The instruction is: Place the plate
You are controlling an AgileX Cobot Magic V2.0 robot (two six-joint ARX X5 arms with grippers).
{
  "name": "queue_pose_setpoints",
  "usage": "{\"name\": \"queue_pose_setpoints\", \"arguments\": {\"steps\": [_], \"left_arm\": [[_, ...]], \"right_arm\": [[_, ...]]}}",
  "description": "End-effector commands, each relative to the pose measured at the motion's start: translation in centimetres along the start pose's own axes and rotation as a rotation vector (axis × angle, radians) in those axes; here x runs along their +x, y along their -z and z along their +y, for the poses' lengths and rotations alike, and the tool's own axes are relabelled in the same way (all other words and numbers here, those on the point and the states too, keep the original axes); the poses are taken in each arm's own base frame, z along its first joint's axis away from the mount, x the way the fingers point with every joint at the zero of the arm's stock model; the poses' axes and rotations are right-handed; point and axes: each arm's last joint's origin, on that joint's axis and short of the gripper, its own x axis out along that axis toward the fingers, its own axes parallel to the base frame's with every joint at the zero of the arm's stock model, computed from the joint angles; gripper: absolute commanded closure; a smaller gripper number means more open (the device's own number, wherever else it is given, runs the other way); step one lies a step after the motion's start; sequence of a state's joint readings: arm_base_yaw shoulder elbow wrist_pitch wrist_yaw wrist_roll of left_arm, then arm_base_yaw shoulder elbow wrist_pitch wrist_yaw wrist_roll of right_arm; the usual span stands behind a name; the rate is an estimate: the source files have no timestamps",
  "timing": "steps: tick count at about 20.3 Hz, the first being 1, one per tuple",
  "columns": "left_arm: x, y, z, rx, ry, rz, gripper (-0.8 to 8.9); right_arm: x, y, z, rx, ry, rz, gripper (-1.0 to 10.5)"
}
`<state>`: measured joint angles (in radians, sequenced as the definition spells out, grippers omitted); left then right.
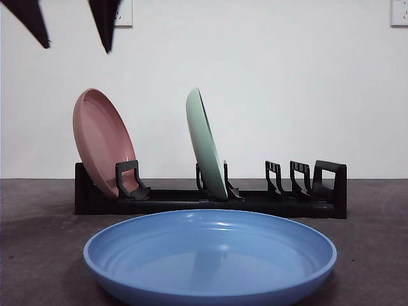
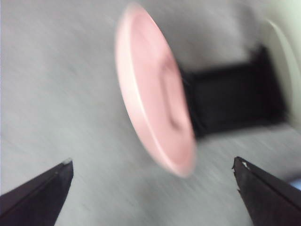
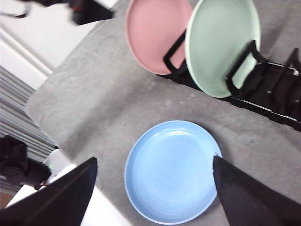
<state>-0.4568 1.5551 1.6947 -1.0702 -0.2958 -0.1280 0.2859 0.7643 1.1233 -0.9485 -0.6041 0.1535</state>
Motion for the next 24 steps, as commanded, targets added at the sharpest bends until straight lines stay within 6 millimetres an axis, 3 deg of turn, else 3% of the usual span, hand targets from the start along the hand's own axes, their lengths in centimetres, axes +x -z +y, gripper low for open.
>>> {"name": "queue_pose_setpoints", "arguments": {"steps": [1,4,9,12,16,22,24], "left_arm": [[2.0,-1.7,-1.6,0.085,-0.124,-0.011,2.54],[4.7,-2.4,-3.1,0.149,-0.281,-0.001,2.54],[7.8,-2.5,-4.1,0.173,-0.364,0.024,2.56],[8.6,-2.6,-4.4,0.172,-0.381,0.020,2.65],[9.4,-2.5,-4.6,0.182,-0.383,0.038,3.73],[9.8,-2.5,-4.6,0.182,-0.390,0.041,3.93],[9.8,-2.6,-4.5,0.178,-0.399,0.038,4.64]], "right_arm": [[-0.2,-0.5,0.3,-0.032,-0.015,-0.026,5.6],[-0.2,-0.5,0.3,-0.033,-0.014,-0.026,5.6],[-0.2,-0.5,0.3,-0.035,-0.019,-0.023,5.6],[-0.2,-0.5,0.3,-0.036,-0.019,-0.023,5.6],[-0.2,-0.5,0.3,-0.036,-0.019,-0.023,5.6],[-0.2,-0.5,0.3,-0.038,-0.019,-0.022,5.6],[-0.2,-0.5,0.3,-0.039,-0.019,-0.023,5.6]]}}
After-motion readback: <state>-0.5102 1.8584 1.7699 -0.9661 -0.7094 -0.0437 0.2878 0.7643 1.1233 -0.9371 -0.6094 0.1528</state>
